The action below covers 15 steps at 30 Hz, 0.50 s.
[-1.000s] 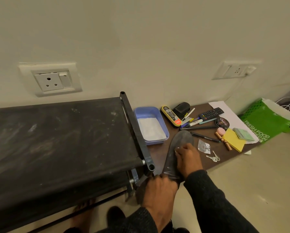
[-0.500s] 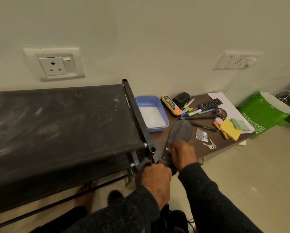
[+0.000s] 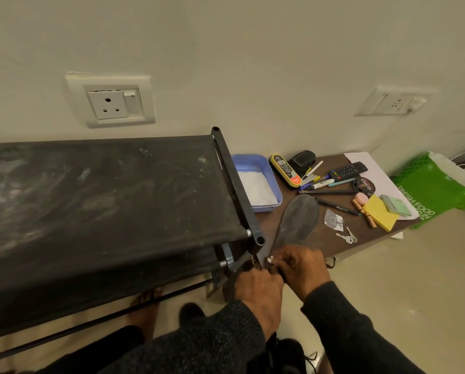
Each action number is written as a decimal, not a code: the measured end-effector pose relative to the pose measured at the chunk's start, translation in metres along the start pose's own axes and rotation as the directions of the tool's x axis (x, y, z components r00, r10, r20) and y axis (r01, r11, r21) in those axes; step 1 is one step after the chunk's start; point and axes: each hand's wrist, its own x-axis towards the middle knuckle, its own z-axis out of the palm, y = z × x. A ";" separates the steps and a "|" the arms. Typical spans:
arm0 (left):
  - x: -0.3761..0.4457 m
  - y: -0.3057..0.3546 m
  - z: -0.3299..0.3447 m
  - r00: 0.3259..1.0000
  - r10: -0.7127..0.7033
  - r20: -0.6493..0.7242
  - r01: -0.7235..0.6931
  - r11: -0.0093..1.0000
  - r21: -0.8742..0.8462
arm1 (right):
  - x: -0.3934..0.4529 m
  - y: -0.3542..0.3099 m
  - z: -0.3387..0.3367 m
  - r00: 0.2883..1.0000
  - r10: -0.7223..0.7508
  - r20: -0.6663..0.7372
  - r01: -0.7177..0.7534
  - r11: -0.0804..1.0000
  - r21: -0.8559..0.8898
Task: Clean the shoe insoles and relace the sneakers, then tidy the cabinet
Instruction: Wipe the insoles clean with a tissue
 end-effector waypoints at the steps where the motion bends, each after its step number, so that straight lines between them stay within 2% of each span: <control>1: 0.001 0.001 0.004 1.000 -0.003 0.003 0.003 1.000 0.008 | -0.001 0.002 -0.001 1.000 -0.022 0.005 0.022 1.000 -0.006; 3: 0.001 0.002 0.011 1.000 -0.018 0.020 0.017 1.000 0.025 | 0.018 0.007 -0.001 0.999 -0.031 -0.041 0.030 0.999 -0.044; 7: 0.001 0.001 0.014 0.998 -0.047 0.043 0.046 0.999 0.023 | 0.032 0.002 0.005 0.986 0.111 -0.124 -0.106 0.993 0.043; 9: 0.001 0.000 0.011 0.999 -0.036 0.027 0.036 0.999 -0.002 | 0.013 -0.004 0.008 0.995 0.067 -0.070 -0.066 0.998 0.024; 11: 0.001 0.002 0.011 0.999 -0.035 0.015 0.035 0.999 -0.016 | -0.002 -0.009 0.009 0.999 -0.035 -0.034 0.035 0.999 -0.005; 13: 0.003 0.003 0.015 0.998 -0.040 0.039 0.042 0.999 -0.031 | 0.008 -0.006 0.005 0.993 -0.113 -0.034 0.111 0.992 -0.055; 15: 0.007 0.001 0.017 0.996 -0.032 0.077 0.035 0.999 -0.035 | 0.037 0.004 0.002 0.994 -0.077 -0.084 0.071 0.995 -0.068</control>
